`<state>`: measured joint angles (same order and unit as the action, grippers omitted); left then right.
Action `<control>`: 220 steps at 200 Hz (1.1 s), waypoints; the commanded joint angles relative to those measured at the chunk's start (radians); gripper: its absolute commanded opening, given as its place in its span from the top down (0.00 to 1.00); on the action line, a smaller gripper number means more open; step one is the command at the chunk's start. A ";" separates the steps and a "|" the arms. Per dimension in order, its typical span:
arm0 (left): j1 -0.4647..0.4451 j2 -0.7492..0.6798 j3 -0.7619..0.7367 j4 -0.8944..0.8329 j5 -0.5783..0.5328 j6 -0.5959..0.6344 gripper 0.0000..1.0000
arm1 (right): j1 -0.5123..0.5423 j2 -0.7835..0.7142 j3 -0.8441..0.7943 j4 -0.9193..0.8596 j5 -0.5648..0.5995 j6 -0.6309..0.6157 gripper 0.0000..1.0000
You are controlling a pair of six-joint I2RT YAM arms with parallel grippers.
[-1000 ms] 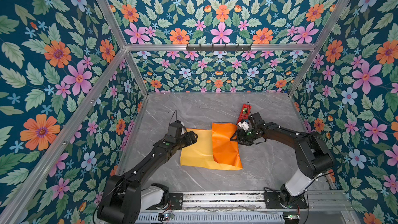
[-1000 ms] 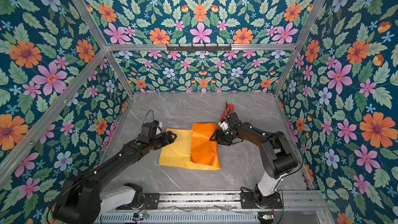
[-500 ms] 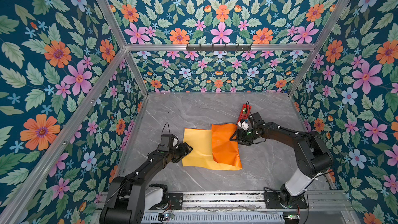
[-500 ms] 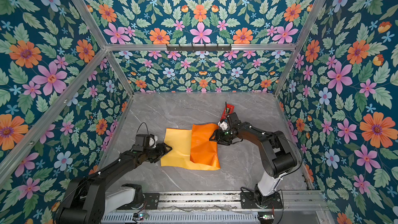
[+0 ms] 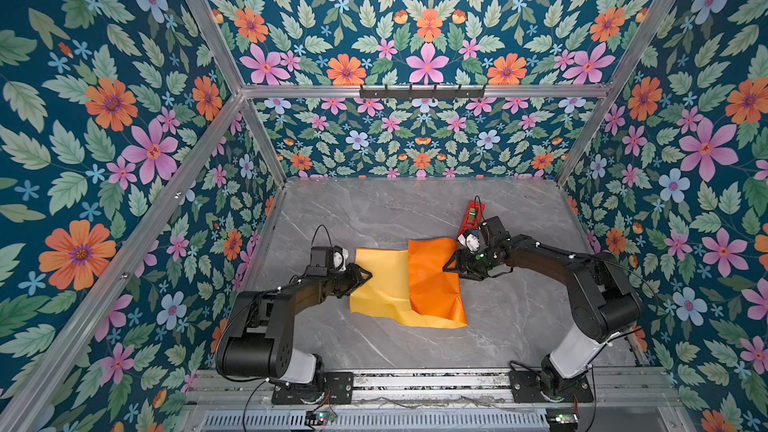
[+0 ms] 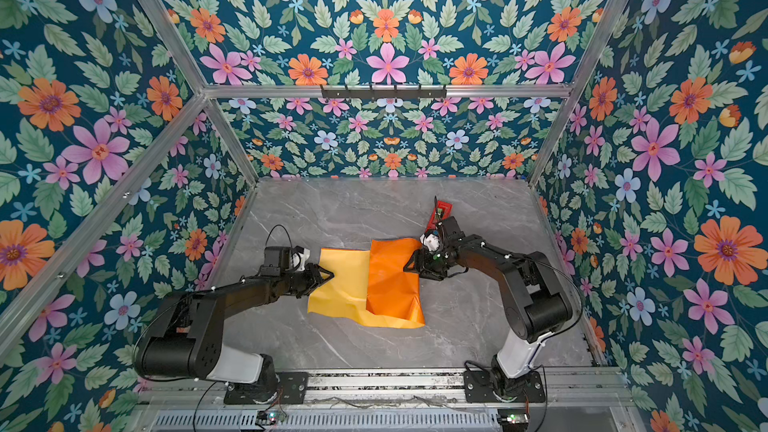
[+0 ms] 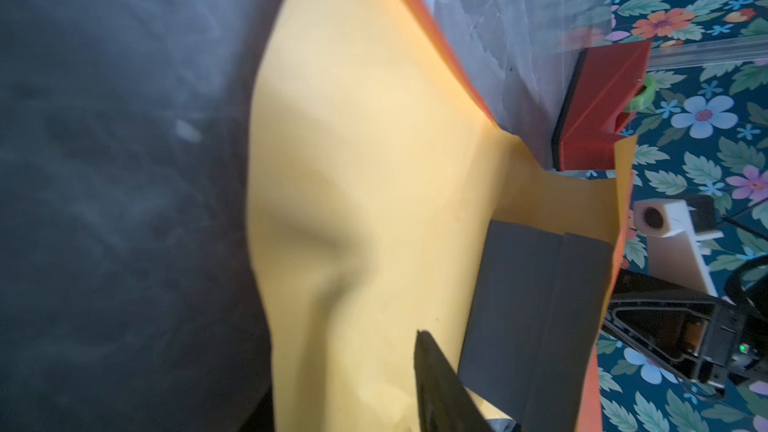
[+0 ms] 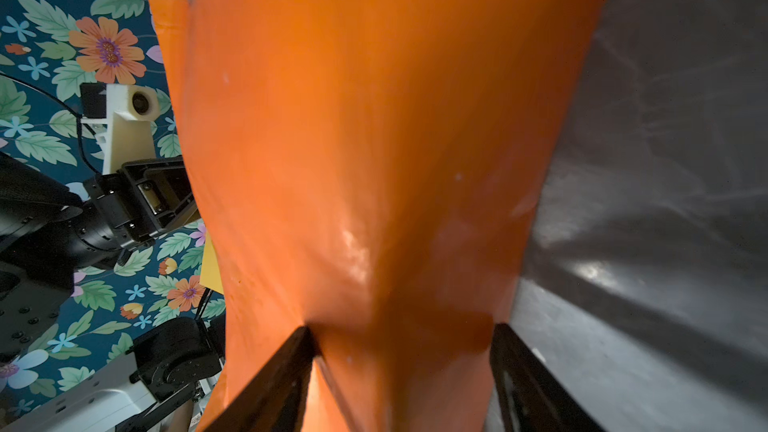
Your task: Wrap the gift box in paper
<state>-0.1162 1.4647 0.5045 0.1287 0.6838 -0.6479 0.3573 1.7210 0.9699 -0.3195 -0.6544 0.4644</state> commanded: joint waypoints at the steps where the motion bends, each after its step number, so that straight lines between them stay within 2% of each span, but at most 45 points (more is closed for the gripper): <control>1: 0.001 -0.001 0.028 0.045 0.027 0.024 0.69 | 0.005 0.022 -0.007 -0.105 0.174 -0.013 0.32; 30: -0.002 -0.063 0.075 -0.066 -0.019 0.093 0.82 | 0.005 0.024 -0.004 -0.103 0.174 -0.010 0.32; 45: -0.022 -0.113 0.089 -0.095 -0.023 0.090 0.88 | 0.006 0.025 -0.004 -0.104 0.175 -0.010 0.32; 68: -0.128 -0.179 0.145 -0.183 -0.125 0.076 0.91 | 0.005 0.031 -0.002 -0.104 0.173 -0.009 0.32; 92: -0.292 -0.189 0.237 -0.247 -0.272 0.011 0.92 | 0.006 0.033 -0.001 -0.102 0.174 -0.009 0.32; 125: -0.476 -0.120 0.331 -0.218 -0.371 -0.119 0.97 | 0.005 0.038 -0.001 -0.098 0.167 -0.010 0.32; 151: -0.575 -0.017 0.384 -0.152 -0.371 -0.229 1.00 | 0.005 0.042 0.001 -0.094 0.164 -0.013 0.32; 187: -0.661 0.148 0.475 -0.090 -0.368 -0.321 1.00 | 0.005 0.050 0.001 -0.083 0.155 -0.013 0.32; 220: -0.687 0.258 0.538 -0.028 -0.352 -0.380 1.00 | 0.006 0.055 0.005 -0.080 0.147 -0.012 0.32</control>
<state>-0.7933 1.6730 1.0058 0.0319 0.3248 -0.9615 0.3576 1.7523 0.9836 -0.3054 -0.6949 0.4641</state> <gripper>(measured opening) 0.049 0.678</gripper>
